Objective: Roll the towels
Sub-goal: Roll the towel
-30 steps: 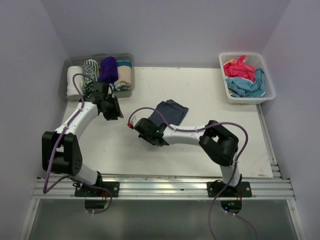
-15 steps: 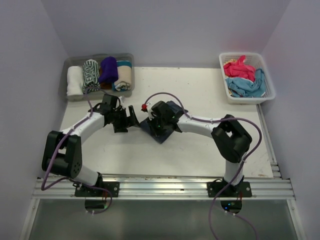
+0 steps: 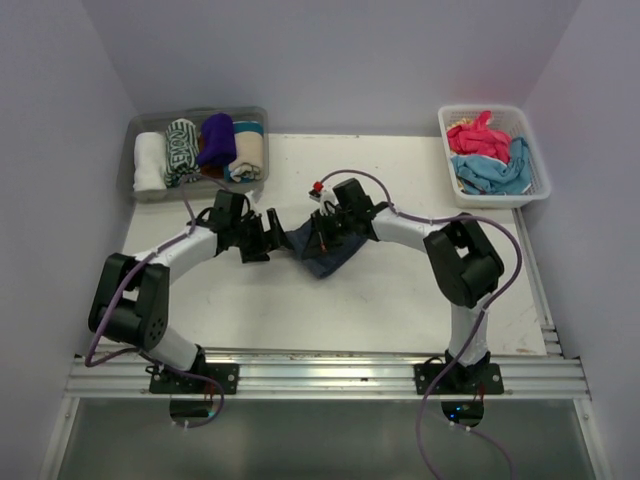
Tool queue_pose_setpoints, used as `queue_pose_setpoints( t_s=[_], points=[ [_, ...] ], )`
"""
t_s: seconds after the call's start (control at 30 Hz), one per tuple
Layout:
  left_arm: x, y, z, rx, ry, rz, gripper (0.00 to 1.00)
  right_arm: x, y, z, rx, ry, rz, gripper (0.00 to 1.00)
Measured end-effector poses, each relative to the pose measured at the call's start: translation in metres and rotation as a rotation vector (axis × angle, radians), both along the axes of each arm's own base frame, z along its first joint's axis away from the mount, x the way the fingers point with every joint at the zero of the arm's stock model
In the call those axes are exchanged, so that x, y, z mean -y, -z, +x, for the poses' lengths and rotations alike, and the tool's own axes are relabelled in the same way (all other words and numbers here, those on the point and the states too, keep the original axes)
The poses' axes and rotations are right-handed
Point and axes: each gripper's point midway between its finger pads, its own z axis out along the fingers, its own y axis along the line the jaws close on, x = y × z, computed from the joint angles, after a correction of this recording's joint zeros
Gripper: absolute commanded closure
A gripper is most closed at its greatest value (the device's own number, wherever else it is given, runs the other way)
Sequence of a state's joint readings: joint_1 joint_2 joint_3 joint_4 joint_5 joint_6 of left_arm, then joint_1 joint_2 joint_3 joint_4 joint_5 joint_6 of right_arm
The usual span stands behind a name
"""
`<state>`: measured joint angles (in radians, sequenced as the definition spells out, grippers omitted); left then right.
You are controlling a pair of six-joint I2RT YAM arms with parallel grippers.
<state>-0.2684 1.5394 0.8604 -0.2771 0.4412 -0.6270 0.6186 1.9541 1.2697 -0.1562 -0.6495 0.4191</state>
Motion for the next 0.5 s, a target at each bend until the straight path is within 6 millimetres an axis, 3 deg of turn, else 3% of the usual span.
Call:
queue_pose_setpoints(
  t_s=[0.07, 0.4, 0.5],
  points=[
    [0.003, 0.002, 0.001, -0.004, 0.000, -0.004, 0.17, -0.001, 0.000, 0.000, -0.039, 0.005, 0.024, 1.00],
    [0.022, 0.002, 0.016, 0.005, 0.011, -0.031, 0.59, 0.001, 0.015, 0.007, -0.243, 0.055, 0.117, 1.00],
    [0.027, -0.005, 0.022, 0.036, 0.019, -0.044, 0.62, 0.004, 0.017, 0.012, -0.291, 0.076, 0.144, 1.00]
  ],
)
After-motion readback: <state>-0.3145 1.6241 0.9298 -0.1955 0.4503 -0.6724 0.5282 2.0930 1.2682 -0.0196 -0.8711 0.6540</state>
